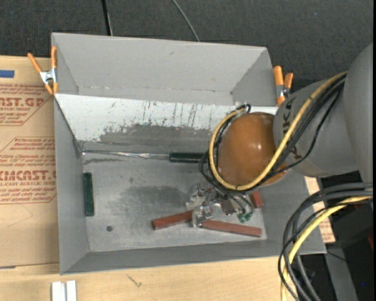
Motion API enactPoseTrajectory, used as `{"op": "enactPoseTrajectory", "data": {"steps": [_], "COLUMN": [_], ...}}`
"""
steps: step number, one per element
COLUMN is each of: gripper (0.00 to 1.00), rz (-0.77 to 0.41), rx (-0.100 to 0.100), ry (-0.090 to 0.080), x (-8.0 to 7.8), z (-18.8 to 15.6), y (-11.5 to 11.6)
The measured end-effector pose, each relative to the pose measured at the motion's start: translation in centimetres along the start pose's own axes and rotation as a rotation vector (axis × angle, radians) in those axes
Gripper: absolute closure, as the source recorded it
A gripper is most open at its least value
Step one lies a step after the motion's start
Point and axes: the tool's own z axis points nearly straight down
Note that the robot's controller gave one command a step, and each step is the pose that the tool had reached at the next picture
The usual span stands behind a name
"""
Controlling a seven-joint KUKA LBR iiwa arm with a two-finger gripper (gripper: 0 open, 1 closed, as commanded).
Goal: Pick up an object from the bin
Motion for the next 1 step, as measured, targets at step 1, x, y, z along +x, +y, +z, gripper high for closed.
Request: {"op": "enactPoseTrajectory", "data": {"steps": [1], "gripper": [1.00], "rz": [0.017], "rx": [0.002], "ry": [0.015], "x": [-1.29], "z": [-17.88], "y": [1.51]}}
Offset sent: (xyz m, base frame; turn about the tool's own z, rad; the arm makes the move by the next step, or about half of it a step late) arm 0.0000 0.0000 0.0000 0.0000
